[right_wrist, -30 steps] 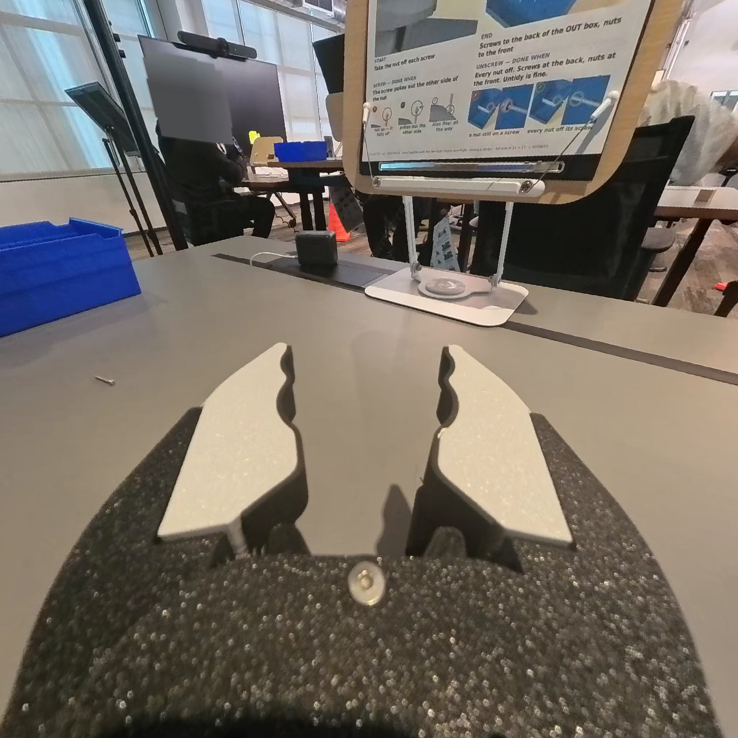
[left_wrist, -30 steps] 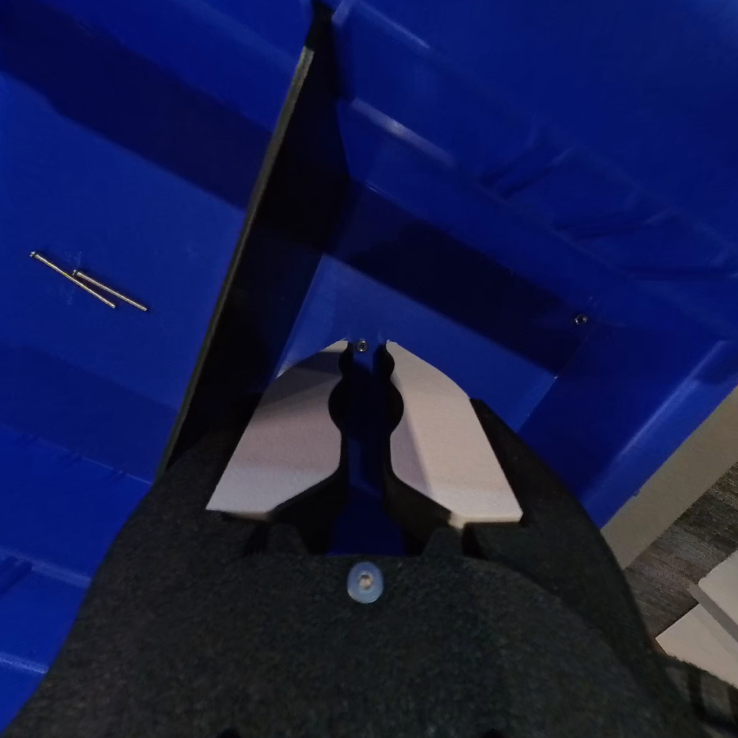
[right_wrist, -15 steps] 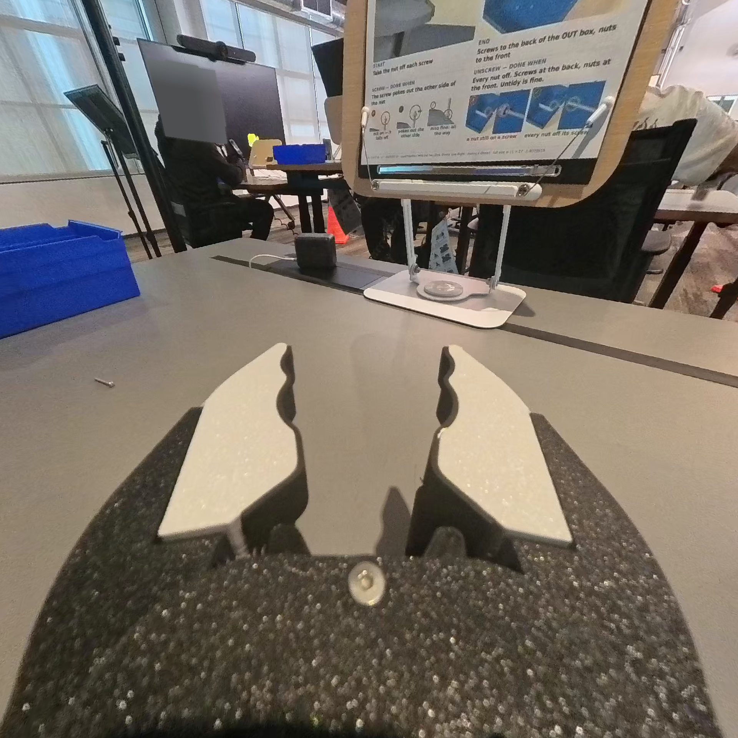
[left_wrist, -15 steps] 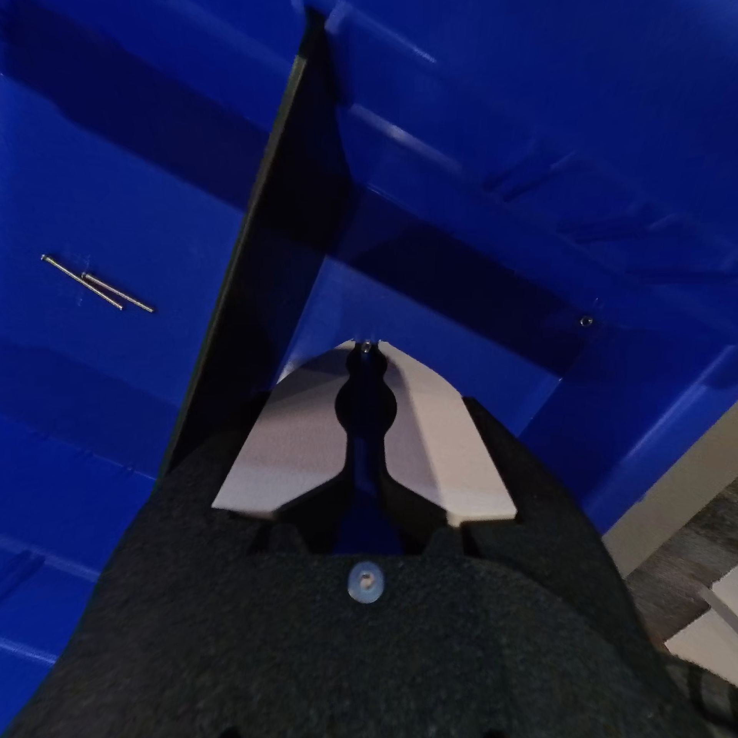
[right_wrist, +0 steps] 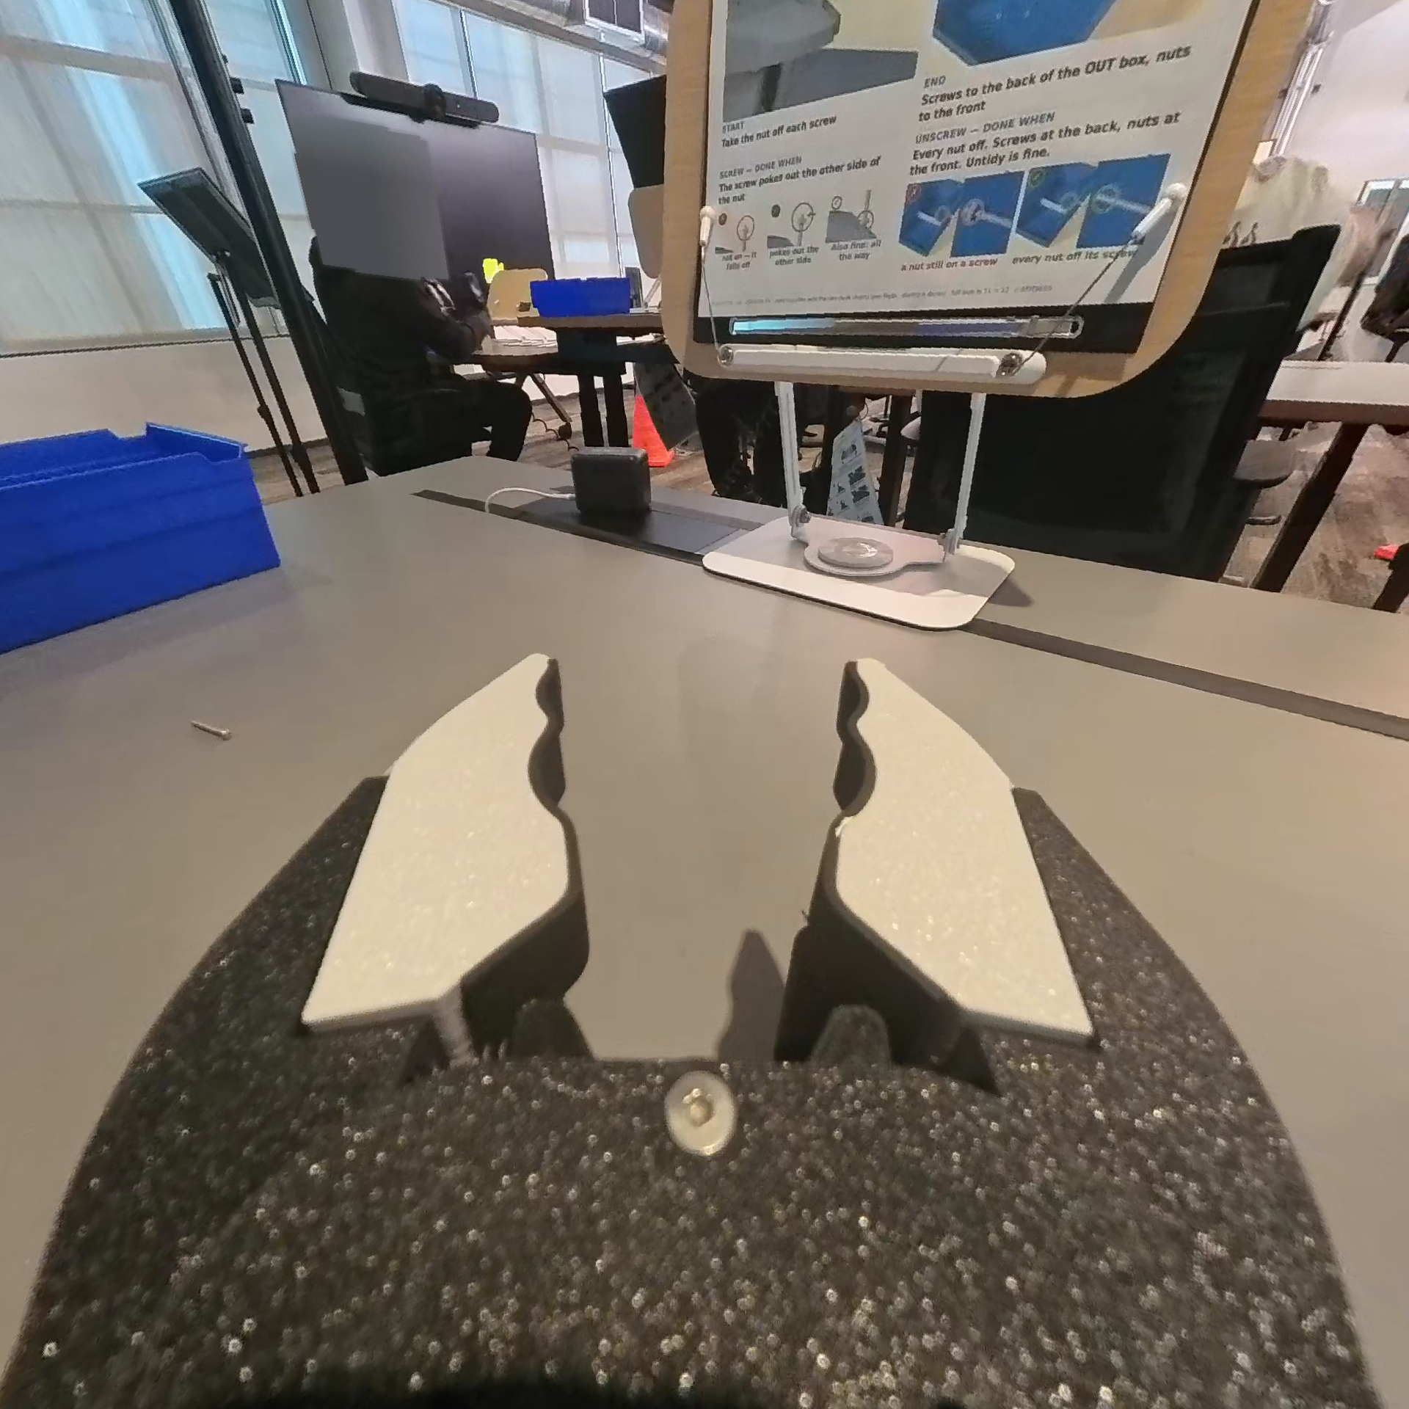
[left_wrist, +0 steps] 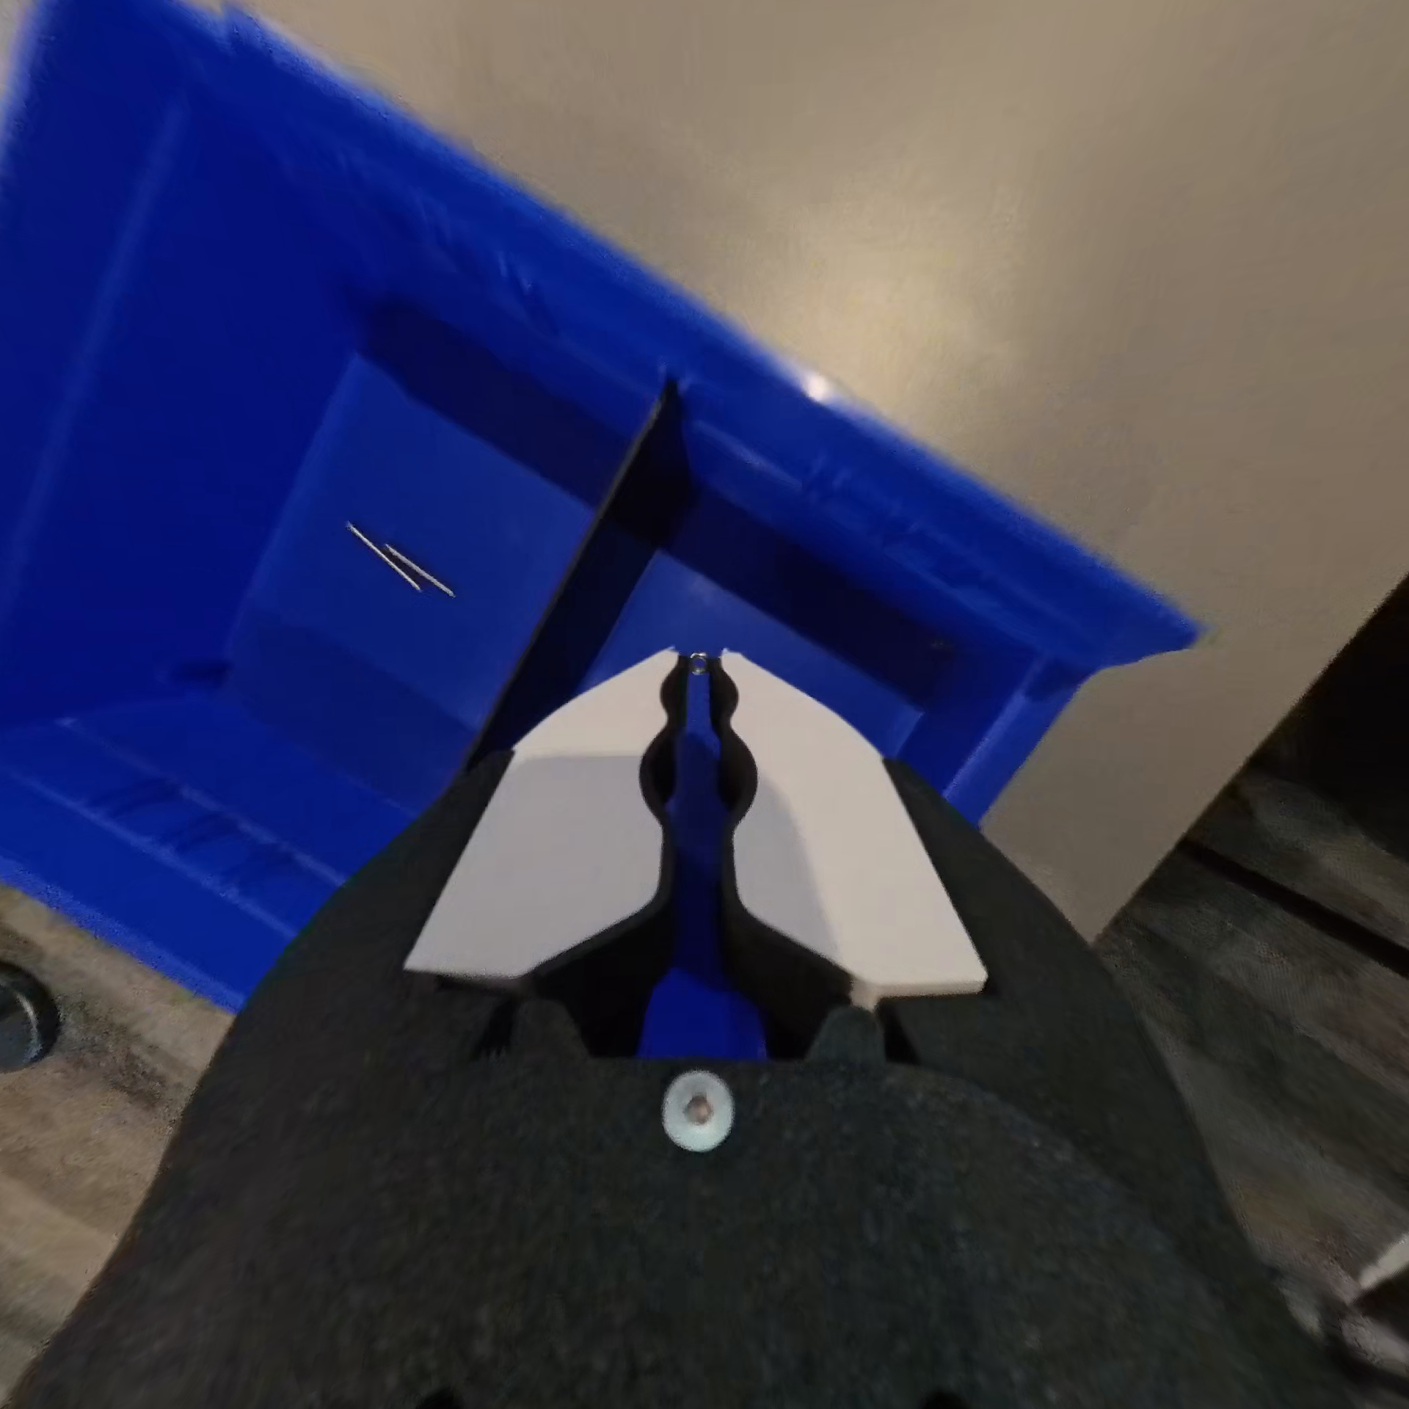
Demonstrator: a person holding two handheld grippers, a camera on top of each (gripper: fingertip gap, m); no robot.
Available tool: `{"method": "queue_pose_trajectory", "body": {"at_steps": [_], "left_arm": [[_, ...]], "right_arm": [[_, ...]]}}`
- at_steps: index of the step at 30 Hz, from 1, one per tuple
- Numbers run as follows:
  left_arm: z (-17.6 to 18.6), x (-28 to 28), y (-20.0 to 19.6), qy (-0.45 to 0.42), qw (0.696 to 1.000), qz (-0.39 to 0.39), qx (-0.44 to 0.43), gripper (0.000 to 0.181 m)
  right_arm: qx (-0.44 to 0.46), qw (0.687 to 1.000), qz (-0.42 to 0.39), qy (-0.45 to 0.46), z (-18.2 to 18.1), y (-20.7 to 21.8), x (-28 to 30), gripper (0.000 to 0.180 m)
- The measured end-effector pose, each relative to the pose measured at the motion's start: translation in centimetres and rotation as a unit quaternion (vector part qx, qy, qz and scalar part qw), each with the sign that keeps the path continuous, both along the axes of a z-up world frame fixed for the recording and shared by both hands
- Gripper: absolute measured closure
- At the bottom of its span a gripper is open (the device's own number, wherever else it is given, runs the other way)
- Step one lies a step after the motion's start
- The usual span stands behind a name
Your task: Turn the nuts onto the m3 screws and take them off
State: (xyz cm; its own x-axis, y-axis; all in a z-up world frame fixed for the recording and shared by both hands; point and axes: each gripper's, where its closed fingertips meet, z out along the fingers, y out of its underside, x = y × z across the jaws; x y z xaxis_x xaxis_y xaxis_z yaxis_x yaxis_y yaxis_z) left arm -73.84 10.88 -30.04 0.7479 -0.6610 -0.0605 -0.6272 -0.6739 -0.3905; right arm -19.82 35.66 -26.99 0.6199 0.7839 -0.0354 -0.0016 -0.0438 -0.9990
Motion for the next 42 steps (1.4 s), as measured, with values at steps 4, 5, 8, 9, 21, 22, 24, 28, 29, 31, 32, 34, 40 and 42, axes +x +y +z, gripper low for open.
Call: {"method": "queue_pose_trajectory", "body": {"at_steps": [4,5,8,9,21,22,24,28,29,31,32,34,40,42], "left_arm": [[4.8,3.2,1.5,0.005,0.999,-0.02,0.036,0.176],[5.7,4.4,2.1,0.009,0.999,-0.029,0.044,0.176],[7.0,9.1,4.1,0.025,0.996,-0.067,0.049,0.176],[7.0,10.9,4.9,0.03,0.995,-0.082,0.05,0.176],[-4.5,30.8,14.0,-0.028,0.978,-0.204,-0.004,0.176],[-5.7,31.6,14.4,-0.023,0.977,-0.21,-0.013,0.176],[-7.5,32.8,15.1,-0.018,0.976,-0.217,-0.025,0.176],[-9.0,34.1,15.7,-0.03,0.974,-0.22,-0.041,0.176],[-9.1,34.2,15.7,-0.031,0.974,-0.221,-0.044,0.176],[-9.1,34.3,15.8,-0.036,0.974,-0.22,-0.042,0.176],[-9.2,34.2,15.8,-0.036,0.974,-0.221,-0.042,0.176],[-9.2,34.2,15.8,-0.04,0.973,-0.224,-0.041,0.175],[-8.8,34.0,15.9,-0.061,0.973,-0.218,-0.033,0.17],[-8.2,33.7,15.9,-0.07,0.974,-0.215,-0.026,0.167]], "right_arm": [[0.003,1.0,0.002,-0.003,0.0,-0.1,-0.2,0.11],[0.004,1.0,0.003,-0.002,0.1,-0.1,-0.3,0.11],[0.003,1.0,0.007,-0.001,0.1,-0.2,-0.5,0.11],[0.004,1.0,0.008,-0.001,0.1,-0.2,-0.5,0.11],[0.005,1.0,0.013,0.005,0.2,-0.3,-0.7,0.11],[0.006,1.0,0.012,0.004,0.2,-0.3,-0.7,0.11],[0.006,1.0,0.011,0.003,0.2,-0.3,-0.6,0.11],[0.005,1.0,0.013,0.005,0.2,-0.3,-0.7,0.11],[0.006,1.0,0.014,0.006,0.3,-0.3,-0.7,0.11],[0.006,1.0,0.015,0.006,0.3,-0.3,-0.7,0.11],[0.005,1.0,0.016,0.006,0.3,-0.3,-0.7,0.11],[0.005,1.0,0.017,0.008,0.3,-0.3,-0.8,0.11],[0.004,1.0,0.018,0.01,0.3,-0.4,-0.8,0.11],[0.004,1.0,0.019,0.008,0.2,-0.4,-0.8,0.11]]}}
